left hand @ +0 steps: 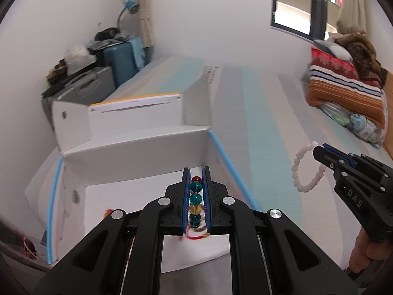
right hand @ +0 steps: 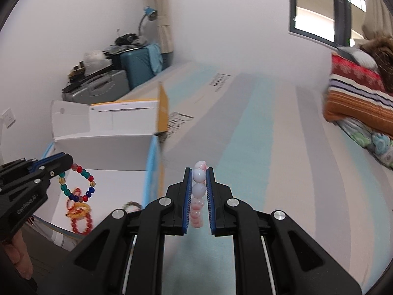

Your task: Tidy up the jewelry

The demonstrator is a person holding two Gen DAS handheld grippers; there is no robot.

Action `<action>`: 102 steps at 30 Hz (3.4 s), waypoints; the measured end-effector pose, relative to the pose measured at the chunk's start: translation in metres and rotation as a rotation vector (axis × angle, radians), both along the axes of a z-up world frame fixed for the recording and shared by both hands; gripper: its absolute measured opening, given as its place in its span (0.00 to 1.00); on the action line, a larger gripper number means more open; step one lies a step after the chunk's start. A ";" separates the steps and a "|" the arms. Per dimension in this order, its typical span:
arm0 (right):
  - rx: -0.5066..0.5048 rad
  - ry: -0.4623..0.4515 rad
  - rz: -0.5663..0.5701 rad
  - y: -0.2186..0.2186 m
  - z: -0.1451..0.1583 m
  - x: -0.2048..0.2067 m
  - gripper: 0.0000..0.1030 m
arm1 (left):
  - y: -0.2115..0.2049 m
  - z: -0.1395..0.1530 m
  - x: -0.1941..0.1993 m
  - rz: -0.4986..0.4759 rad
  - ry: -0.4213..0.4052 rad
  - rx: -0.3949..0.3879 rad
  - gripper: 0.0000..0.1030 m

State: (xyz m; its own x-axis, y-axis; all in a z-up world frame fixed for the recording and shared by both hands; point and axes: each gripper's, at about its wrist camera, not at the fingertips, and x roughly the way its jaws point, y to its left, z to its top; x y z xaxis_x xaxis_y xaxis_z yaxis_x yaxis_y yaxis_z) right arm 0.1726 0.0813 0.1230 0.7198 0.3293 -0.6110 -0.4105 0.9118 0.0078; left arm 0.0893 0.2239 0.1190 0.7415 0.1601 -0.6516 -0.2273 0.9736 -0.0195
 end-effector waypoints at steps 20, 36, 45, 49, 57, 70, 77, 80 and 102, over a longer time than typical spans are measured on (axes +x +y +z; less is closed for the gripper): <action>-0.060 0.088 0.159 0.129 -0.054 -0.002 0.11 | 0.107 -0.062 -0.022 0.142 0.103 -0.048 0.09; -0.112 0.173 0.172 0.158 -0.103 0.019 0.11 | 0.128 -0.101 -0.009 0.152 0.154 -0.093 0.09; -0.071 0.135 0.139 0.148 -0.085 0.009 0.50 | 0.123 -0.081 -0.024 0.177 0.108 -0.072 0.23; -0.037 0.102 0.122 0.133 -0.066 -0.002 0.68 | 0.117 -0.066 -0.041 0.197 0.056 -0.065 0.58; 0.023 0.038 0.096 0.101 -0.038 -0.036 0.87 | 0.097 -0.045 -0.089 0.217 -0.027 -0.065 0.83; 0.017 0.056 0.064 0.069 -0.063 -0.078 0.93 | 0.059 -0.049 -0.133 0.192 -0.045 -0.033 0.94; -0.016 0.061 0.055 0.069 -0.077 -0.085 0.93 | 0.060 -0.069 -0.134 0.206 0.002 -0.040 0.94; -0.020 0.058 0.054 0.069 -0.078 -0.089 0.93 | 0.062 -0.075 -0.133 0.204 0.018 -0.038 0.94; -0.036 0.050 0.047 0.072 -0.076 -0.092 0.93 | 0.059 -0.079 -0.128 0.230 0.037 0.044 0.94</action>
State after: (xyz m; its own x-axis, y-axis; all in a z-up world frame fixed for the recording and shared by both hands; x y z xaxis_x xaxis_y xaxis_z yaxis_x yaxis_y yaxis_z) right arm 0.0811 0.1534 0.0467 0.6726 0.3392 -0.6577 -0.4524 0.8918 -0.0027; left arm -0.0387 0.2831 0.0403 0.6576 0.3510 -0.6667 -0.4435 0.8956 0.0341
